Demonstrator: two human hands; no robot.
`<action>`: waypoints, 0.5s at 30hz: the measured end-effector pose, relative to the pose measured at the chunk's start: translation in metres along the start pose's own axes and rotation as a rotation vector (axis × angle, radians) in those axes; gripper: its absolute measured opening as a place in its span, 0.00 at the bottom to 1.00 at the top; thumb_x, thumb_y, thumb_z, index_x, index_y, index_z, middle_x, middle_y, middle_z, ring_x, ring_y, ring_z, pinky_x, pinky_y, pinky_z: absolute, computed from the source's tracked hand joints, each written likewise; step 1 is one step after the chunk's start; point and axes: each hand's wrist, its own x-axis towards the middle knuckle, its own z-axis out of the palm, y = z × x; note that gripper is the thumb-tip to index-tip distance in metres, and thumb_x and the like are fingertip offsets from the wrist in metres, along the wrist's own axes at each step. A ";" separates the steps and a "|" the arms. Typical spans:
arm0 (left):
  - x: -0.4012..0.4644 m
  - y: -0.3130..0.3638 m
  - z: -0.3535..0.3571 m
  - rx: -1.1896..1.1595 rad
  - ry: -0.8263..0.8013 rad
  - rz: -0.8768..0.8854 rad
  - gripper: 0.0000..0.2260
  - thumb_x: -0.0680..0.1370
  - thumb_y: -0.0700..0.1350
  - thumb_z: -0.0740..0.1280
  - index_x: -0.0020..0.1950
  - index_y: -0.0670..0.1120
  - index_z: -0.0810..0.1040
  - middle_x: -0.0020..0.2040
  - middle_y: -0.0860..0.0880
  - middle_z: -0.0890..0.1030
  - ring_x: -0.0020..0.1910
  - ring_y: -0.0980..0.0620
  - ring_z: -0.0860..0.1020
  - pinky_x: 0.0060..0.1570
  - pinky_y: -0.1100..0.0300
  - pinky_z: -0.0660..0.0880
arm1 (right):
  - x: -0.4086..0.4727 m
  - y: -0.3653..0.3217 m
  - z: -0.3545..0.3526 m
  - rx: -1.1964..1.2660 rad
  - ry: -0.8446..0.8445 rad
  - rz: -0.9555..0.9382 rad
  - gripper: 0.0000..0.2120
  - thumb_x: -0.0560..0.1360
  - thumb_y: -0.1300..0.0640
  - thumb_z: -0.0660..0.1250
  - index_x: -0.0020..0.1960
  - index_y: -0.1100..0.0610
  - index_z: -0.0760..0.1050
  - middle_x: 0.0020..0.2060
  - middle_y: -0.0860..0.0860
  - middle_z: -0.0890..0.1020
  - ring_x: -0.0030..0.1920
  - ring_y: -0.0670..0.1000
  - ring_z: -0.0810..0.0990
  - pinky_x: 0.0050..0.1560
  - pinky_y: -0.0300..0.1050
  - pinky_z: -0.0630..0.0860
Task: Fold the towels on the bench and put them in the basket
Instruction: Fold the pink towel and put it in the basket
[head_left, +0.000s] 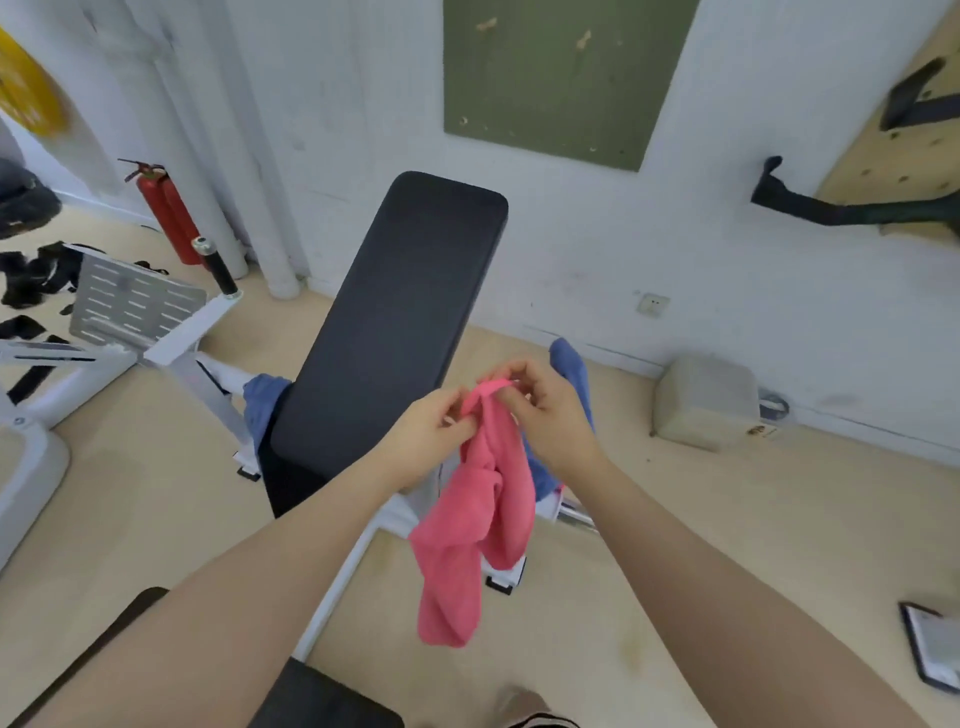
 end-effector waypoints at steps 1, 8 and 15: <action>-0.004 0.000 0.012 -0.016 -0.033 -0.021 0.11 0.78 0.39 0.62 0.38 0.53 0.72 0.37 0.55 0.75 0.34 0.66 0.73 0.40 0.71 0.71 | -0.011 -0.002 -0.009 0.072 0.051 0.015 0.16 0.77 0.68 0.59 0.42 0.48 0.72 0.37 0.43 0.80 0.39 0.39 0.79 0.45 0.37 0.74; -0.024 0.033 0.099 0.070 -0.078 -0.001 0.09 0.81 0.44 0.58 0.55 0.40 0.71 0.50 0.39 0.79 0.47 0.50 0.75 0.52 0.53 0.72 | -0.097 0.005 -0.104 0.189 0.261 0.050 0.14 0.77 0.70 0.60 0.42 0.52 0.70 0.39 0.48 0.76 0.37 0.39 0.74 0.42 0.34 0.69; -0.056 0.131 0.246 0.198 -0.166 0.306 0.08 0.79 0.49 0.63 0.46 0.45 0.73 0.34 0.45 0.74 0.33 0.53 0.69 0.38 0.56 0.69 | -0.232 0.033 -0.232 -0.143 0.398 0.059 0.12 0.71 0.65 0.69 0.37 0.51 0.72 0.39 0.44 0.81 0.44 0.39 0.76 0.49 0.30 0.69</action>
